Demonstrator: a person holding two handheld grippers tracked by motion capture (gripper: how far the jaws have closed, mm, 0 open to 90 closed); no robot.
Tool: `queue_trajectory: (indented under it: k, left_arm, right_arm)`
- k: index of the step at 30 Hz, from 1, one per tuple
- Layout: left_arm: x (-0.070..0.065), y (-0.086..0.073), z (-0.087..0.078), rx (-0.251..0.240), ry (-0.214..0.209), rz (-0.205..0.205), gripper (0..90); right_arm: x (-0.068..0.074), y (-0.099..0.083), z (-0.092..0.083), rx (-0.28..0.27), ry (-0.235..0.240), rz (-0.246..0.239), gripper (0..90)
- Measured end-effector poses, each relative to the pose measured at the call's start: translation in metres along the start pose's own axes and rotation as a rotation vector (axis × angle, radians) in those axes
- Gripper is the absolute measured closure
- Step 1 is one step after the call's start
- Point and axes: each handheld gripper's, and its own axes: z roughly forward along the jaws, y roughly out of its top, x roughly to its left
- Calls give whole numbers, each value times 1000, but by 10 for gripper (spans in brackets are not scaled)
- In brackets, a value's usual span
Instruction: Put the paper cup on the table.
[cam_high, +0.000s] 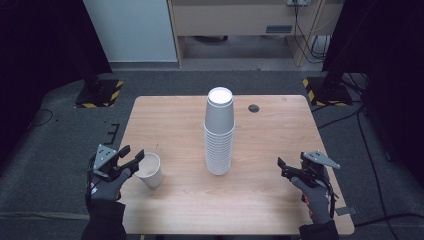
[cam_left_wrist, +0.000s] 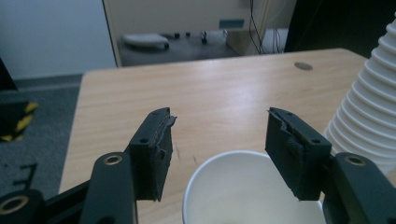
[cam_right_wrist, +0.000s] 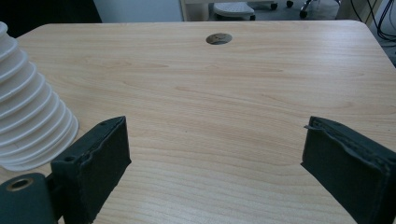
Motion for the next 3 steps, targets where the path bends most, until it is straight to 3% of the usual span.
queue_trajectory:
  k: [3]
  left_arm:
    - [0,-1,-2,-52,25,22,405]
  right_arm:
    - [0,0,0,0,-3,0,76]
